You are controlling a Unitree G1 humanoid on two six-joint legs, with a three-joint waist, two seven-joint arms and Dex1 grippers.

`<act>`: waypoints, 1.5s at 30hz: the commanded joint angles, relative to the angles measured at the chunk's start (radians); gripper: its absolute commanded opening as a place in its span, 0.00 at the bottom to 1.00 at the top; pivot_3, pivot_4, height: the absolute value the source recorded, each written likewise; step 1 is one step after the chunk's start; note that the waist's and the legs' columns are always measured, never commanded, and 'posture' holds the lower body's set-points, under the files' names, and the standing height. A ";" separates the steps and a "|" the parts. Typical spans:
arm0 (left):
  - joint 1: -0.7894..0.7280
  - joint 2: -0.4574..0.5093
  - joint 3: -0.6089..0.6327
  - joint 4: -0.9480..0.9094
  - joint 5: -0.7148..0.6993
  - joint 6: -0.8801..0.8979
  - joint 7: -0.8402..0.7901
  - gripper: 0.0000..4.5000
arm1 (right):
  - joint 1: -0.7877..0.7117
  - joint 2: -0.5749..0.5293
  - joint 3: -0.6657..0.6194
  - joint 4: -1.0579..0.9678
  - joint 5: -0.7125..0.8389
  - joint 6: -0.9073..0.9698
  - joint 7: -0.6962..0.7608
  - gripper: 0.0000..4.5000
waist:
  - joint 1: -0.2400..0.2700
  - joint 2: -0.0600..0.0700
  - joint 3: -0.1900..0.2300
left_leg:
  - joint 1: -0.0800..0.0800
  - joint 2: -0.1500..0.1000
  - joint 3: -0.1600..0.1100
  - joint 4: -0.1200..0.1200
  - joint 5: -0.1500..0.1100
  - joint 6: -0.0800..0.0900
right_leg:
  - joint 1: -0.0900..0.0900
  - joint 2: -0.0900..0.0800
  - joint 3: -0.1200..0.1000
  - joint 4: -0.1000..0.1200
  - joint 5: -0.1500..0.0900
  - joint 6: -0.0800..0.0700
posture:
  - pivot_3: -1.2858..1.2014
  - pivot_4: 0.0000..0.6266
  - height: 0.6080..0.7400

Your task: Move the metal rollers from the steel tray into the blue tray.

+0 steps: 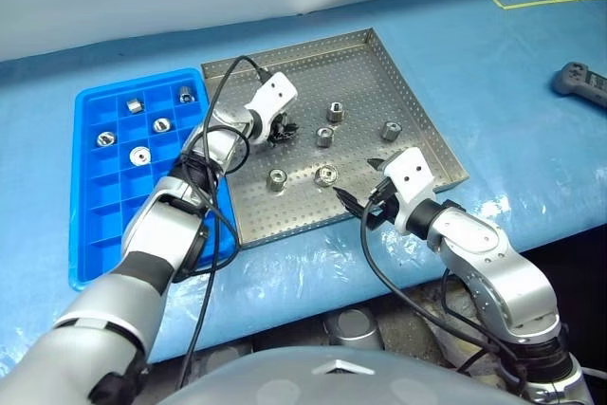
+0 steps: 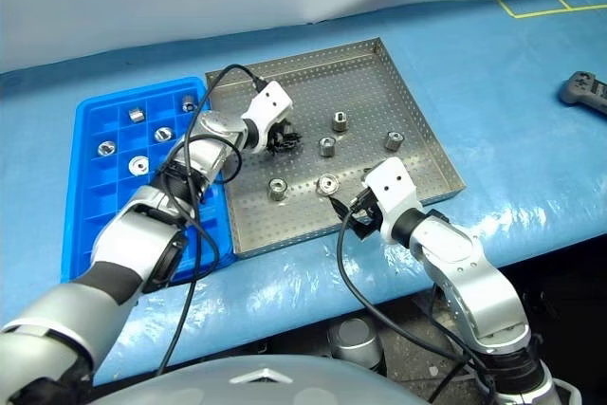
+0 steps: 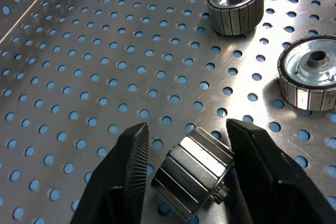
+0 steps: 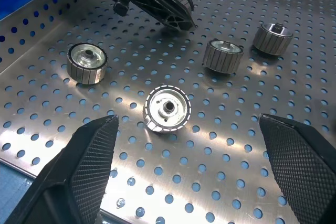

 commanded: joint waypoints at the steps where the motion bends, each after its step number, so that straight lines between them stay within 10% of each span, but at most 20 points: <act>1: 0.029 0.032 0.002 -0.133 0.003 0.031 -0.052 0.38 | -0.018 0.009 -0.006 -0.025 -0.001 -0.024 0.002 1.00 | 0.002 0.000 0.000 | 0.000 0.000 0.000 0.000 0.000 0.000 | 0.000 0.000 0.000 0.000 0.000 0.000 | 0.41 0.24 1.00; 17: 0.614 0.007 0.503 -1.180 -0.120 0.179 0.450 0.38 | -0.201 0.109 0.155 0.078 -0.022 -0.074 0.055 1.00 | 0.075 0.001 0.000 | 0.002 0.000 -0.001 0.002 0.001 -0.001 | 0.002 -0.001 0.000 0.003 0.002 -0.002 | 0.47 0.24 1.00; 38: 0.839 -0.006 0.558 -1.165 -0.016 0.298 0.712 0.38 | -0.251 0.162 0.216 0.138 -0.042 -0.125 0.104 1.00 | 0.176 0.000 -0.001 | 0.003 0.000 -0.002 0.002 0.001 -0.002 | 0.003 -0.002 -0.003 0.002 0.003 -0.002 | 0.49 0.24 1.00; 45: 0.797 -0.003 0.545 -1.239 -0.061 0.375 0.672 0.90 | -0.235 0.156 0.183 0.121 -0.044 -0.121 0.083 1.00 | 0.169 0.000 -0.001 | 0.003 0.000 -0.002 0.002 0.001 -0.002 | 0.003 -0.001 -0.003 0.002 0.003 -0.002 | 0.48 0.24 1.00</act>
